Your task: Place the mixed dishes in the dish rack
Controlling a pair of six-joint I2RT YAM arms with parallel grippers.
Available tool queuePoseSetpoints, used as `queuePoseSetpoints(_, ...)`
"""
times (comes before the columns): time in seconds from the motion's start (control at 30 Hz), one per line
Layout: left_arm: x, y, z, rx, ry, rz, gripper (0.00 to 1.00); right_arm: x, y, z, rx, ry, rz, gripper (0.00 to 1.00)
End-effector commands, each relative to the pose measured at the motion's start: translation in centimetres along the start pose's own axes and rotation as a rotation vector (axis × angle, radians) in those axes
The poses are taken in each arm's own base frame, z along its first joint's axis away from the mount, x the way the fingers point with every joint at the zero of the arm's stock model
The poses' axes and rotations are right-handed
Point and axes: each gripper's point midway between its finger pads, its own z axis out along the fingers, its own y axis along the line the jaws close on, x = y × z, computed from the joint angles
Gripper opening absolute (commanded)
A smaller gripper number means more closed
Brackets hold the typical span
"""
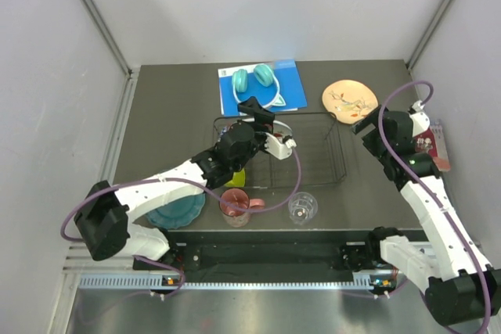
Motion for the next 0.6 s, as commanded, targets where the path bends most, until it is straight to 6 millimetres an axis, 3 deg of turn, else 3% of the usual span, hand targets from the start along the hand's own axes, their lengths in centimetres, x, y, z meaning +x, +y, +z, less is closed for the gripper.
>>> queuePoseSetpoints(0.0,-0.3,3.6,-0.9,-0.052,-0.003,-0.085,0.99,-0.5,0.7,0.2,-0.037,-0.011,-0.009,1.00)
queuePoseSetpoints(0.2,-0.4,3.0,-1.6,0.004,-0.018,-0.128,0.99,-0.3,1.2,0.3,-0.069,-0.003,-0.010,1.00)
queuePoseSetpoints(0.47,0.7,2.9,0.0,-0.002,0.029,-0.157,0.99,-0.1,1.1,0.1,-0.084,-0.006,-0.013,1.00)
queuePoseSetpoints(0.57,0.7,4.1,0.6,-0.054,0.030,-0.178,0.99,0.0,0.9,0.1,-0.085,-0.007,-0.016,1.00)
